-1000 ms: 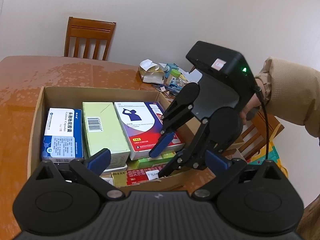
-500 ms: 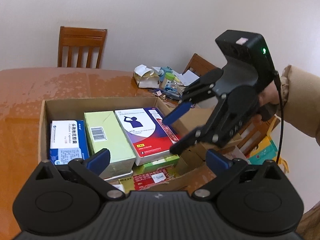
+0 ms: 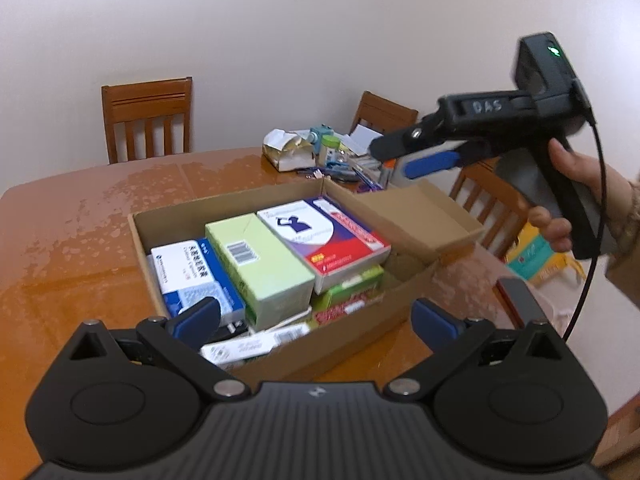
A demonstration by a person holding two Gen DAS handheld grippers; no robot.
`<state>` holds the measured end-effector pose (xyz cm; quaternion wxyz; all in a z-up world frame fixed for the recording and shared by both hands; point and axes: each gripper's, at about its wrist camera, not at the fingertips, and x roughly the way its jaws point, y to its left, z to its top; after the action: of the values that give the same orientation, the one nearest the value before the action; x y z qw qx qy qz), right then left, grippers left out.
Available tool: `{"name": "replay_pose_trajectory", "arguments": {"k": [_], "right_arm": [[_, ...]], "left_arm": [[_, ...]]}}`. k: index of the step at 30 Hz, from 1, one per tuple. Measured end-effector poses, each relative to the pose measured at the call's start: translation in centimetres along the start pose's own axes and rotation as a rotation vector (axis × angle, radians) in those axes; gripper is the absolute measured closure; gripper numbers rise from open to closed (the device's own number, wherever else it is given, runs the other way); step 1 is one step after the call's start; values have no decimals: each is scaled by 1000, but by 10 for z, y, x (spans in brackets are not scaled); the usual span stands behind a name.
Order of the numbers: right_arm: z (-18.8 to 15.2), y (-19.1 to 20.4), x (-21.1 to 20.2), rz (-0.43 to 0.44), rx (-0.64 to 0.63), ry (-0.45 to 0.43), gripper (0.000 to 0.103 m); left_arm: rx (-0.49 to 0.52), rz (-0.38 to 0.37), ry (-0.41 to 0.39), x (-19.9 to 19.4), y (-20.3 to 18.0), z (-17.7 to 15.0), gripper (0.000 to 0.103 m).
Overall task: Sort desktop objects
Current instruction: 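Withdraw the right gripper from the cardboard box toward the flat brown carton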
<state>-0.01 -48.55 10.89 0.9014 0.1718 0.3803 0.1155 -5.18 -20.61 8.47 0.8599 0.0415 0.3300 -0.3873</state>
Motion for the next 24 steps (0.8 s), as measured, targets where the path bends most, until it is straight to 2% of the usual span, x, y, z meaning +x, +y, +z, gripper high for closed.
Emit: {"name": "replay_pose_trajectory", "arguments": {"k": [3, 6, 9, 14, 19, 24], "right_arm": [[-30, -2, -19, -78, 161, -102, 1], [-61, -1, -36, -169, 265, -184, 1], [-85, -8, -52, -201, 367, -238, 0], [-109, -41, -90, -170, 502, -326, 0], [-121, -116, -123, -81, 688, -427, 0], [-137, -230, -148, 9, 854, -463, 0]], "left_arm": [[20, -1, 9, -4, 3, -5, 2], [28, -38, 12, -4, 3, -6, 2], [43, -80, 19, 0, -5, -2, 2], [121, -100, 10, 12, -36, 9, 2], [210, -58, -16, 32, -83, 21, 2], [217, -16, -20, 77, -147, 36, 2]]}}
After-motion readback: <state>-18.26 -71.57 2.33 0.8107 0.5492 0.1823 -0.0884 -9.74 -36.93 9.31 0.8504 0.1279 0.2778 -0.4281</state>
